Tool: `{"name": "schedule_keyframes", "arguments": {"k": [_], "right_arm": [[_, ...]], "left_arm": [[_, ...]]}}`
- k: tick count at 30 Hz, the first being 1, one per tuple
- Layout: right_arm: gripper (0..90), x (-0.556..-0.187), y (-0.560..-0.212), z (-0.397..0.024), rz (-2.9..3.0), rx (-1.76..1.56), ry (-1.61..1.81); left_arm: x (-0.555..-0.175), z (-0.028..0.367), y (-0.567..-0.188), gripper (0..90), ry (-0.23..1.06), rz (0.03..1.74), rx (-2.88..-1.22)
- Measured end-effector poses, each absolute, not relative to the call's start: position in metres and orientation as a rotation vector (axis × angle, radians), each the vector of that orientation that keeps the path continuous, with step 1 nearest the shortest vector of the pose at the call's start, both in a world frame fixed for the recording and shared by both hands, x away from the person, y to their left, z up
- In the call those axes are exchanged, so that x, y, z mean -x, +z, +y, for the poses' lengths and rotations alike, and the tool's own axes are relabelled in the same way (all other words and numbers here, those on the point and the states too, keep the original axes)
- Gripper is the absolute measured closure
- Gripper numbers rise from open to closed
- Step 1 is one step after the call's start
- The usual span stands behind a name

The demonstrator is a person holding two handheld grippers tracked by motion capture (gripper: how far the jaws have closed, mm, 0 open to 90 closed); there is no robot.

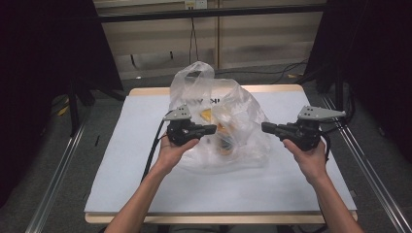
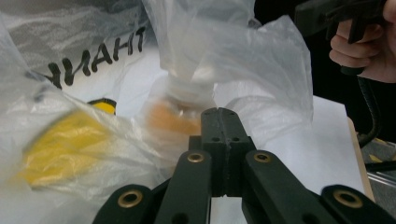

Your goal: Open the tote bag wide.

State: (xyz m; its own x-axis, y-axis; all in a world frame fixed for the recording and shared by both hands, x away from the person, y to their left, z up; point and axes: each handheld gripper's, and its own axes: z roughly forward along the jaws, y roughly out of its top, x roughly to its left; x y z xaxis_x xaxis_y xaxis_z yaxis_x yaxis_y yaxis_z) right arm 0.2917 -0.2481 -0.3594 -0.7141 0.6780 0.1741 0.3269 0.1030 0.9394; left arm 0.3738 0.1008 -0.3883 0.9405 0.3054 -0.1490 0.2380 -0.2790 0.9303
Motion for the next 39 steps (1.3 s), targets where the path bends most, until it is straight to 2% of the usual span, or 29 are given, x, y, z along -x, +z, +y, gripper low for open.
{"name": "schedule_keyframes", "arguments": {"k": [4,11,18,22,29,39], "right_arm": [[90.0,-0.299,-0.35,-0.244,2.065,-0.969,1.674],[90.0,-0.343,-0.317,-0.208,2.096,-0.889,1.684],[90.0,-0.391,-0.304,-0.174,2.176,-0.875,1.606],[90.0,-0.411,-0.301,-0.159,2.244,-0.855,1.534],[90.0,-0.424,-0.321,-0.144,2.364,-0.858,1.358],[90.0,-0.406,-0.371,-0.167,2.476,-0.916,1.27]], "left_arm": [[-0.376,0.098,-0.388,90.0,0.071,0.397,-1.865],[-0.398,0.094,-0.379,90.0,0.086,0.411,-1.905],[-0.42,0.091,-0.37,90.0,0.11,0.445,-1.907],[-0.433,0.086,-0.369,90.0,0.072,0.479,-1.868],[-0.435,0.071,-0.374,90.0,0.12,0.457,-1.971],[-0.433,0.062,-0.394,90.0,0.145,0.47,-2.098]]}}
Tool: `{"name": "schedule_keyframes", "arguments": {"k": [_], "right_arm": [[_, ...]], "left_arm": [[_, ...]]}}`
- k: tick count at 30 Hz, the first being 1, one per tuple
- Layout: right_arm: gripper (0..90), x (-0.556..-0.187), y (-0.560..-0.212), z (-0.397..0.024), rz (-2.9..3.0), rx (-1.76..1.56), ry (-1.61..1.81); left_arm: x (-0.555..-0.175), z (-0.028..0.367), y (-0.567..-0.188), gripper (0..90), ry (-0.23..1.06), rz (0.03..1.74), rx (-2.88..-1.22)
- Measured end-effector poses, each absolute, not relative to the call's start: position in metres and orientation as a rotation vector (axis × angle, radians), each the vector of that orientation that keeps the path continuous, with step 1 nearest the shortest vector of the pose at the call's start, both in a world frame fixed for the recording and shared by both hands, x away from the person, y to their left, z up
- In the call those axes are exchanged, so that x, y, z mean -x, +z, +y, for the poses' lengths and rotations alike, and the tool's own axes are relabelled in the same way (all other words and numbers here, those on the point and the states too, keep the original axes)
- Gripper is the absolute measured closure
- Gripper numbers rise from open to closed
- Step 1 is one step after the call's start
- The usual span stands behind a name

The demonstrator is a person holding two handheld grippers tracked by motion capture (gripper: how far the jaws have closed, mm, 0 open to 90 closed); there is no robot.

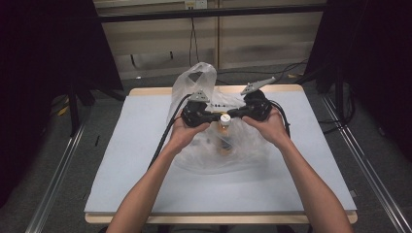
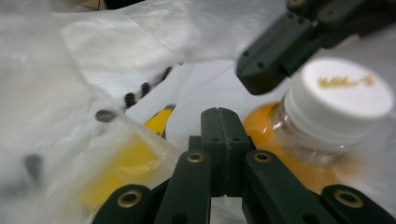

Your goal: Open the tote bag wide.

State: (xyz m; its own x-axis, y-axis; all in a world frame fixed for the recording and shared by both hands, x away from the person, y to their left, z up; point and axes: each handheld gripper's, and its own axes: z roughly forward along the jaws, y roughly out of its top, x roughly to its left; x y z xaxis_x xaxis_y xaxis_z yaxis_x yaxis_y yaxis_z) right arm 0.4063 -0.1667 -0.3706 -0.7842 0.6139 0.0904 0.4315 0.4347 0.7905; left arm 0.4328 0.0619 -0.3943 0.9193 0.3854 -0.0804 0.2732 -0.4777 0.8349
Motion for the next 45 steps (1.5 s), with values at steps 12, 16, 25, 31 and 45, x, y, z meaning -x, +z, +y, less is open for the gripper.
{"name": "schedule_keyframes", "arguments": {"k": [12,16,25,31,45], "right_arm": [[90.0,-0.395,-0.423,-0.179,2.535,-0.977,1.219],[90.0,-0.391,-0.442,-0.182,2.555,-1.0,1.199],[90.0,-0.388,-0.468,-0.188,2.58,-1.063,1.189],[90.0,-0.389,-0.479,-0.183,2.606,-1.059,1.162],[90.0,-0.396,-0.473,-0.215,2.594,-1.126,0.92]], "left_arm": [[-0.431,0.06,-0.424,90.0,0.135,0.459,-2.225],[-0.429,0.058,-0.439,90.0,0.121,0.465,-2.283],[-0.427,0.062,-0.463,90.0,0.076,0.482,-2.357],[-0.426,0.064,-0.474,90.0,0.053,0.497,-2.408],[-0.409,0.075,-0.462,90.0,0.023,0.462,-2.565]]}}
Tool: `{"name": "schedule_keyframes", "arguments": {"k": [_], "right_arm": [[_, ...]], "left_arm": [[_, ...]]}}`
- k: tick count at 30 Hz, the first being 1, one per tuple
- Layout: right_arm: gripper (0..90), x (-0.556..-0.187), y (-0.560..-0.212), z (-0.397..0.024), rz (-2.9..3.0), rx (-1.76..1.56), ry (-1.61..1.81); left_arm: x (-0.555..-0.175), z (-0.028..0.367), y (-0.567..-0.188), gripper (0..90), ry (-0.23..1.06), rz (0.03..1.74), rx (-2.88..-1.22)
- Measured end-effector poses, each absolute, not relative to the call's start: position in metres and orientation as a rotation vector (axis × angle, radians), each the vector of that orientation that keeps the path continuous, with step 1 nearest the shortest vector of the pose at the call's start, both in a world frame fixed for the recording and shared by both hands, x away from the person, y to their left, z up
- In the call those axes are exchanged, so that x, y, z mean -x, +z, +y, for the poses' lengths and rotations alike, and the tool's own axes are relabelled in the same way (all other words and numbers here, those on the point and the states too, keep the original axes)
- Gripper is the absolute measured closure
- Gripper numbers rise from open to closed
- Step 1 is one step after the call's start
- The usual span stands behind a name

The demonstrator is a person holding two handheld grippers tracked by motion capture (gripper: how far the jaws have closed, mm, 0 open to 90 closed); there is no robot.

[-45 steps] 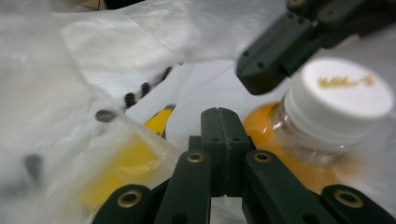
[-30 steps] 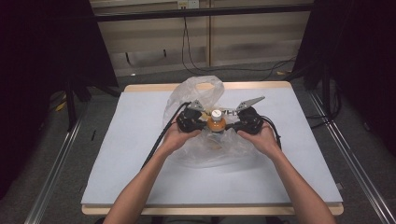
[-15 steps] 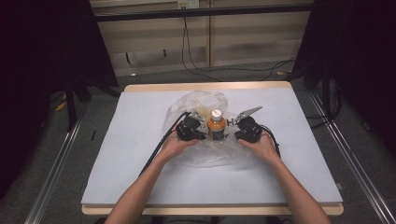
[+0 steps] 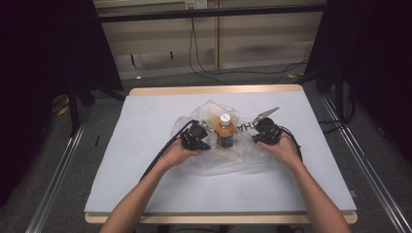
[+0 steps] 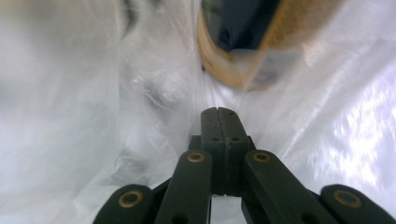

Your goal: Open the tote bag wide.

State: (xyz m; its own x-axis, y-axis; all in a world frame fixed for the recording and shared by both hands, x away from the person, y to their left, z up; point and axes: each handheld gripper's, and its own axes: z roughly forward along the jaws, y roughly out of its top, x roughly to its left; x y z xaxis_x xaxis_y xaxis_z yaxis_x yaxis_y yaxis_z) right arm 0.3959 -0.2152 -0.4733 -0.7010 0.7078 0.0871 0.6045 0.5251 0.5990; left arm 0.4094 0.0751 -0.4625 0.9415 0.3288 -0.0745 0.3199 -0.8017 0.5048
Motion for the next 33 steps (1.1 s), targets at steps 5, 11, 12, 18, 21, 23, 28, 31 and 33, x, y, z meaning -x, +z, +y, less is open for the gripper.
{"name": "schedule_keyframes", "arguments": {"k": [5,11,12,18,21,23,28,31,33], "right_arm": [[90.0,-0.396,-0.473,-0.229,2.59,-1.173,0.909],[90.0,-0.395,-0.469,-0.234,2.603,-1.158,0.83],[90.0,-0.395,-0.468,-0.235,2.607,-1.154,0.812],[90.0,-0.395,-0.465,-0.246,2.631,-1.158,0.74],[90.0,-0.393,-0.465,-0.25,2.638,-1.163,0.728],[90.0,-0.391,-0.465,-0.254,2.642,-1.16,0.737],[90.0,-0.386,-0.463,-0.255,2.659,-1.131,0.706],[90.0,-0.384,-0.462,-0.261,2.657,-1.135,0.676],[90.0,-0.383,-0.462,-0.263,2.658,-1.146,0.669]], "left_arm": [[-0.399,0.091,-0.459,90.0,-0.004,0.421,-2.609],[-0.386,0.11,-0.46,90.0,-0.026,0.42,-2.597],[-0.384,0.113,-0.46,90.0,-0.025,0.413,-2.596],[-0.374,0.126,-0.46,90.0,-0.06,0.414,-2.586],[-0.37,0.133,-0.46,90.0,-0.056,0.431,-2.585],[-0.366,0.135,-0.46,90.0,-0.042,0.427,-2.585],[-0.359,0.143,-0.457,90.0,-0.021,0.395,-2.632],[-0.357,0.15,-0.457,90.0,-0.04,0.41,-2.624],[-0.357,0.152,-0.457,90.0,-0.033,0.404,-2.621]]}}
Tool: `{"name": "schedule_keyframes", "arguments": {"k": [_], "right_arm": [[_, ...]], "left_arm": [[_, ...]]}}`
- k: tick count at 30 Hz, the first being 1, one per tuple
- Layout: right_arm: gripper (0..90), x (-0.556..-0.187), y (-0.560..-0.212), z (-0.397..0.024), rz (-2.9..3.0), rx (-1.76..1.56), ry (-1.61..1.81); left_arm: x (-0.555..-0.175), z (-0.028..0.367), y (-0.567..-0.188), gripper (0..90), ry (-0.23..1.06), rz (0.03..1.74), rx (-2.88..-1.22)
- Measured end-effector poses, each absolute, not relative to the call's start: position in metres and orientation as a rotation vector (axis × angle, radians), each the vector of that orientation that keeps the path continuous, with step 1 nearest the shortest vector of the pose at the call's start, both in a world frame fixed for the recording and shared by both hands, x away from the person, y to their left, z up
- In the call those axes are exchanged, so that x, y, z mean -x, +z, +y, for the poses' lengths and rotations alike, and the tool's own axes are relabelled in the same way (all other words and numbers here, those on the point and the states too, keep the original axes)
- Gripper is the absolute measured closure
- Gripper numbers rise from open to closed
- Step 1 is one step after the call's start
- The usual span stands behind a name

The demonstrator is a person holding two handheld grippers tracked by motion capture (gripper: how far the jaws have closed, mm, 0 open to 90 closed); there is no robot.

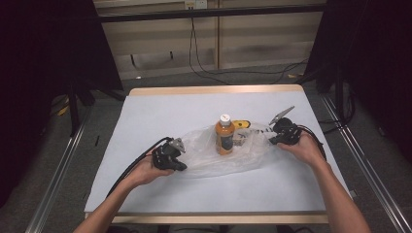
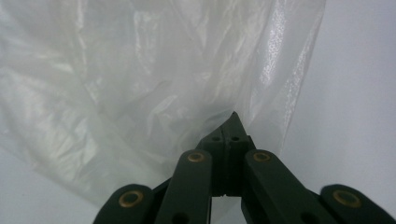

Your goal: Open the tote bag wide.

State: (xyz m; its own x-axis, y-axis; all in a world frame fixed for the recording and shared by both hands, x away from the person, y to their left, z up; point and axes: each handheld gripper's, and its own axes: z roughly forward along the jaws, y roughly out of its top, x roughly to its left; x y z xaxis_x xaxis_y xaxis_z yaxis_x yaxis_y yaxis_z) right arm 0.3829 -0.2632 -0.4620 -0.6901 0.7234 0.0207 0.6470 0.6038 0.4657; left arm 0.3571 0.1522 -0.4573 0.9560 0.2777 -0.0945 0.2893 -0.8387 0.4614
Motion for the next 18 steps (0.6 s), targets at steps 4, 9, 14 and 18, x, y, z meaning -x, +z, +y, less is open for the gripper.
{"name": "schedule_keyframes", "arguments": {"k": [4,9,14,18], "right_arm": [[90.0,-0.381,-0.461,-0.263,2.652,-1.133,0.618],[90.0,-0.382,-0.462,-0.266,2.63,-1.161,0.685],[90.0,-0.381,-0.45,-0.261,2.579,-1.161,0.898],[90.0,-0.38,-0.438,-0.256,2.544,-1.142,0.997]], "left_arm": [[-0.354,0.154,-0.457,90.0,-0.022,0.407,-2.627],[-0.356,0.154,-0.459,90.0,-0.029,0.437,-2.569],[-0.35,0.149,-0.453,90.0,-0.033,0.41,-2.504],[-0.348,0.151,-0.442,90.0,-0.039,0.395,-2.436]]}}
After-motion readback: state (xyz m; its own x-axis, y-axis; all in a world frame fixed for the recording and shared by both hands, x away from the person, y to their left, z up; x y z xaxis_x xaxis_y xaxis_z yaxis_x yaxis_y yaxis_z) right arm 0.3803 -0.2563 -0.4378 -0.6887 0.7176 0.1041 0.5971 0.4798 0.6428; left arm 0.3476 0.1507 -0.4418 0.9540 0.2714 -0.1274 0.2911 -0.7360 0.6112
